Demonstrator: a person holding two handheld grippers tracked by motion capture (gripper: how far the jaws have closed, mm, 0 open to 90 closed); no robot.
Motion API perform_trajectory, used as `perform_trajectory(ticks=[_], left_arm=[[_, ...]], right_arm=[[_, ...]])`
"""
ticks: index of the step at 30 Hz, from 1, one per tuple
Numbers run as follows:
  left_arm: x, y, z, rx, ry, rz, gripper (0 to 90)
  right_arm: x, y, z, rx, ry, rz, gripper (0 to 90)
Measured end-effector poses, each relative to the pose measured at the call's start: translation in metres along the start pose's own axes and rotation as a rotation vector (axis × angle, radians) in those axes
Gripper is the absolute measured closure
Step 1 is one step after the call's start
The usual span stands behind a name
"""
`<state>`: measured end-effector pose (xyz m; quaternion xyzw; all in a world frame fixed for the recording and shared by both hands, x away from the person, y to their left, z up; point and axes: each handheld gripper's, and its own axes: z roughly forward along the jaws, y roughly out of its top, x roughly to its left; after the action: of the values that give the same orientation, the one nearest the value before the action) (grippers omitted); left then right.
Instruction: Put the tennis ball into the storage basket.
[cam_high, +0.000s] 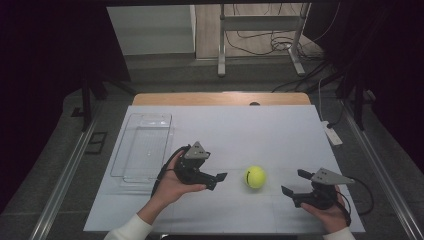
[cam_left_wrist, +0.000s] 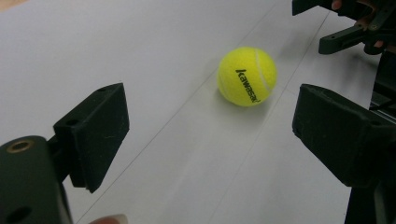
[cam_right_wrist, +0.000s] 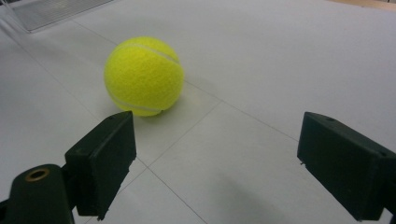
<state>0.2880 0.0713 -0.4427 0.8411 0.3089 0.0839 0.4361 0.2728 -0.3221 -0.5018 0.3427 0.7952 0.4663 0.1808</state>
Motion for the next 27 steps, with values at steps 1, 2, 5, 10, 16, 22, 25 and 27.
perform_trajectory(ticks=[1, 2, 5, 10, 16, 22, 25, 27], left_arm=[[-0.001, 0.001, 0.001, 0.000, -0.003, 0.001, 12.2], [-0.001, 0.002, 0.002, 0.001, -0.006, 0.004, 12.2], [-0.004, 0.004, 0.005, 0.005, -0.015, 0.011, 12.1], [-0.006, 0.008, 0.010, 0.006, -0.026, 0.017, 12.1], [-0.011, 0.012, 0.017, 0.010, -0.044, 0.028, 12.0], [-0.014, 0.014, 0.023, 0.018, -0.052, 0.033, 12.0], [-0.015, 0.016, 0.025, 0.021, -0.060, 0.038, 12.0], [-0.016, 0.017, 0.027, 0.021, -0.066, 0.039, 12.0]], right_arm=[[0.000, 0.000, 0.000, 0.000, 0.000, -0.001, 12.3], [0.000, 0.000, 0.000, 0.000, 0.002, 0.001, 12.3], [0.000, 0.000, 0.001, 0.004, 0.001, -0.003, 12.3], [0.000, 0.000, 0.000, 0.002, 0.002, 0.003, 12.3], [-0.001, -0.001, 0.001, 0.003, 0.003, 0.003, 12.3], [-0.001, -0.001, 0.001, 0.005, 0.003, 0.000, 12.3], [-0.001, -0.001, 0.001, 0.006, 0.004, 0.000, 12.3], [-0.001, -0.001, 0.001, 0.007, 0.004, -0.001, 12.3]])
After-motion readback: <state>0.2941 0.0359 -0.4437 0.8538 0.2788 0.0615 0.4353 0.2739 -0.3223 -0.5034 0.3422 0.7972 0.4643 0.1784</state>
